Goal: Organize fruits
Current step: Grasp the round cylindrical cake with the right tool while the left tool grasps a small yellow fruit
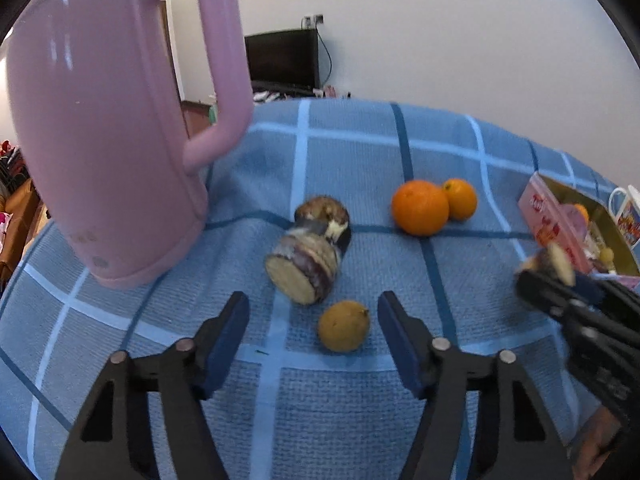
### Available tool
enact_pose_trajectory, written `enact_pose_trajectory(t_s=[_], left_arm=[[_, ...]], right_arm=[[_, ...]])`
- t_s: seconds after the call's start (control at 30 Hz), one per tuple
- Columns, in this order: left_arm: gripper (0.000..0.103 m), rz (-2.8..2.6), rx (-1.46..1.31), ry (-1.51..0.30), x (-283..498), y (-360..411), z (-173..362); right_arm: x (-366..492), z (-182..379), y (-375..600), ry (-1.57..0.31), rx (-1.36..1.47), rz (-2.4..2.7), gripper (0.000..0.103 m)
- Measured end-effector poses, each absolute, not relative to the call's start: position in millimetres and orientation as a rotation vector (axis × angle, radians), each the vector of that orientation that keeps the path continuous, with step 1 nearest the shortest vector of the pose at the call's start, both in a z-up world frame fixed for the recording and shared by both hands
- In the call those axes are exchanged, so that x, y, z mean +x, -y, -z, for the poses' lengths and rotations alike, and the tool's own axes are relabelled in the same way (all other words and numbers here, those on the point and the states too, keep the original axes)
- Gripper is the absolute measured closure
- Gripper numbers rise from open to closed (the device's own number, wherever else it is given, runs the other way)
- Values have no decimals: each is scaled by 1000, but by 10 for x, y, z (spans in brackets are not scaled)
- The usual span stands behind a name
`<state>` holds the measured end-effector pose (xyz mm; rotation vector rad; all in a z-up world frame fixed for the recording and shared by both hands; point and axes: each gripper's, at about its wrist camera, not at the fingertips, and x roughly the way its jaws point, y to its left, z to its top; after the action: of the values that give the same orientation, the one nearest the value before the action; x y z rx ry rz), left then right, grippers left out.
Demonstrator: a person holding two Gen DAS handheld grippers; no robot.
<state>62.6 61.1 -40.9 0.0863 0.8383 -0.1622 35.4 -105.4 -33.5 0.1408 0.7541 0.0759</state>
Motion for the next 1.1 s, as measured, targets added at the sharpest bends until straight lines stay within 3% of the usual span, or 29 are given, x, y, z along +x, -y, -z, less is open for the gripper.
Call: enact_pose_trajectory(t_s=[0.13,0.17,0.2,0.23,0.27,0.47,0.8,1.1], left_arm=[[41,204,36,-908,711,-622,493],[47,203,21,-910,722,-641,497],[64,209,8,-906,712,-659,499],[73,221,-3,-902,705,-669,494],[74,229,-10,-902,698,-676,494],[75,247,-42,-848,610,-738,405],[75,344,2,-578,246,-486,57],[75,343,-41,-544,216,-386,33]], right_arm=[[299,340,1088,-757,150,-82,60],[293,338,1096,-757,151,-82,60],[289,337,1098,-756,150,-81,60],[289,335,1094,-755,149,-80,60],[287,329,1089,-753,146,-80,60],[211,280,1086,-705,123,-71,60],[19,-7,1279,-520,181,-110,60],[-155,-88,1450,-471,187,-135,60]])
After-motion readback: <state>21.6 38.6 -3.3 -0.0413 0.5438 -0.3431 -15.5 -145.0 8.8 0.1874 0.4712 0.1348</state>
